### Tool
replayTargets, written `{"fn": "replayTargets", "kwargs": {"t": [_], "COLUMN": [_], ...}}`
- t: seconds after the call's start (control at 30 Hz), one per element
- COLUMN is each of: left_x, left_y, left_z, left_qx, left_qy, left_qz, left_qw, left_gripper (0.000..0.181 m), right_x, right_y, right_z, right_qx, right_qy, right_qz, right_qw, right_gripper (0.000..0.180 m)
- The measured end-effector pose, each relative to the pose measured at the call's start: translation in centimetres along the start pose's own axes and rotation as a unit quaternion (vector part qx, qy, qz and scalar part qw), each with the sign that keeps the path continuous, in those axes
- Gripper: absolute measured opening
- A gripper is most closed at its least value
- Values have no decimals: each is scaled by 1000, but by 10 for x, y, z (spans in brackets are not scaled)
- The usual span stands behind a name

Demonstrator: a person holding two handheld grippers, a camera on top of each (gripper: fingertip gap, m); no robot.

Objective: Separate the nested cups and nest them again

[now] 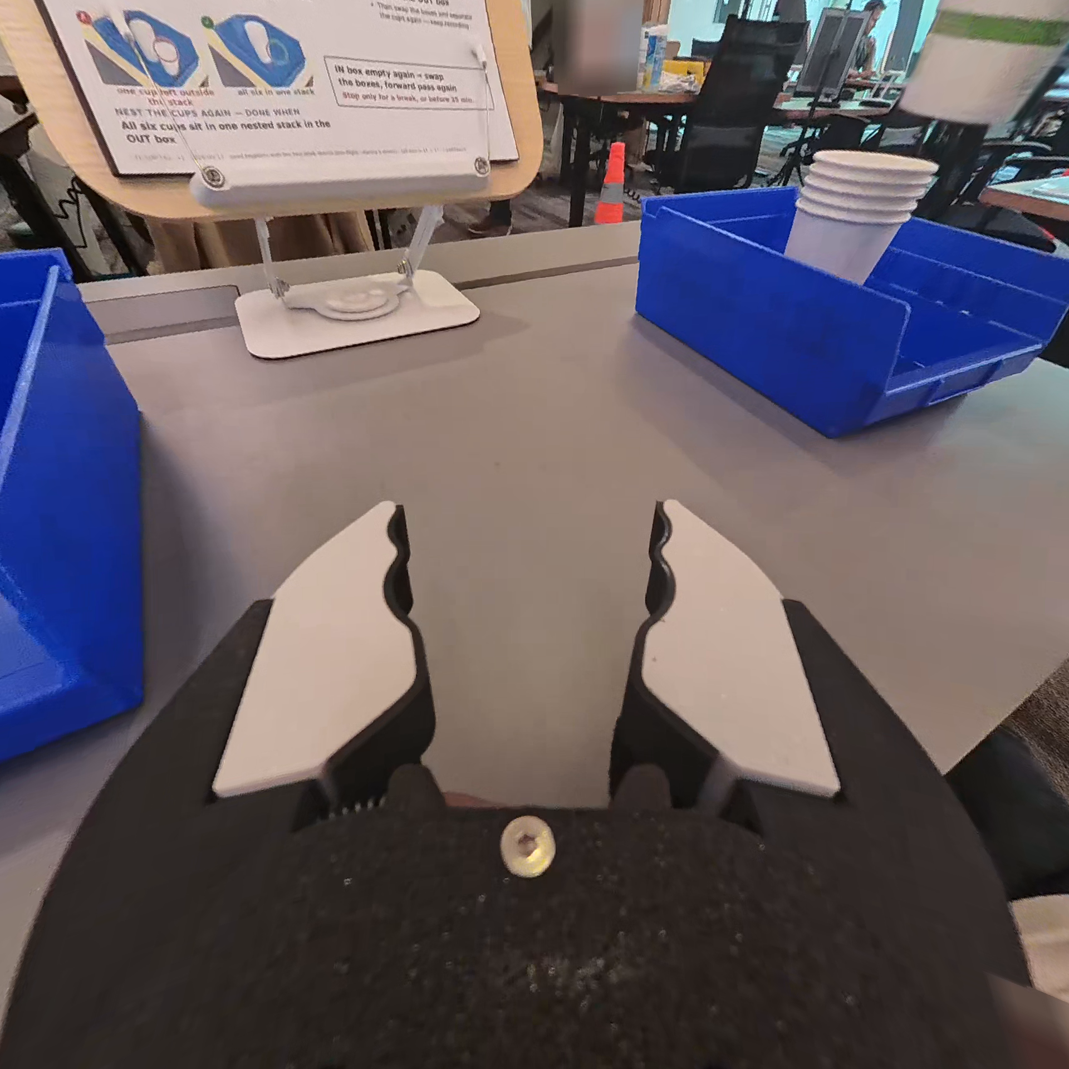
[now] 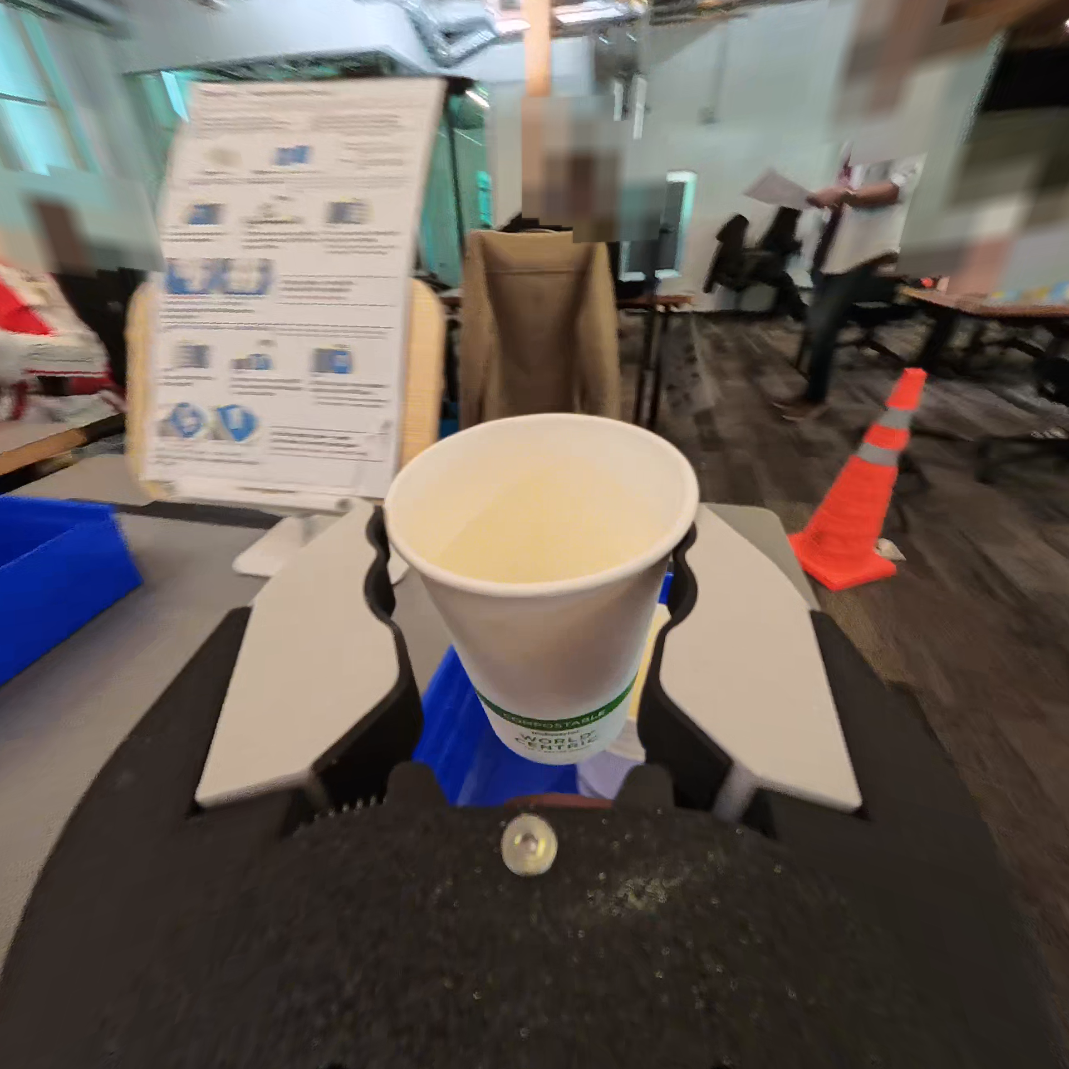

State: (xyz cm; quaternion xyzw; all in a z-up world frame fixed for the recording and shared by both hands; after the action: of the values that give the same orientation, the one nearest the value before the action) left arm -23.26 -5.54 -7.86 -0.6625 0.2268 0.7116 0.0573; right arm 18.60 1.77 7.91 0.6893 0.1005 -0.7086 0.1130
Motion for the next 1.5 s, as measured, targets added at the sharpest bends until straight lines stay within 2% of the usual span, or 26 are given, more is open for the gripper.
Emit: {"fn": "replayTargets", "kwargs": {"t": [0.13,0.37,0.77,1.0,1.17,1.27,1.33,1.4,1.5], "left_x": [5,7,10,10,14,15,15,14,13], "left_y": [0,-1,-4,-4,-7,-9,-10,-10,-9], "left_z": [-8,-11,-10,-9,-8,-5,-2,2,7], "left_qx": [14,16,38,34,27,21,15,10,-1], "left_qy": [-15,-34,-26,-28,-30,-25,-21,-14,-2], "left_qz": [8,9,30,31,39,39,38,36,30], "left_qw": [1000,999,999,999,998,999,999,999,1000], "left_gripper": [79,78,78,78,79,79,79,79,79], "right_x": [13,40,78,96,96,87,90,106,141], "right_y": [-32,-51,-41,-37,-26,-3,15,30,51], "right_z": [-46,-68,-72,-73,-74,-52,-18,26,96], "right_qx": [25,39,-2,26,41,66,42,-24,-151], "right_qy": [-50,-43,-56,-16,15,65,81,61,-12], "right_qz": [39,99,238,287,296,264,216,174,124], "right_qw": [998,993,970,958,954,960,972,983,981], "right_gripper": [94,95,96,91,96,94,89,87,88]}}
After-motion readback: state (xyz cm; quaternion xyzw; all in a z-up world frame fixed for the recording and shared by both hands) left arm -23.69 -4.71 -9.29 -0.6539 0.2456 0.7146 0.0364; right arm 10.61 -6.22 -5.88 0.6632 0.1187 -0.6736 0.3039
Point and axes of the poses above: each gripper's, where its closed fingertips meet, y back along the fingers, x out of its underside, z = x × y across the jaws, the point moved 7 cm from there along y, back along the fingers, and after that the axes turned 12 degrees about -x, right-handed, at the moved point
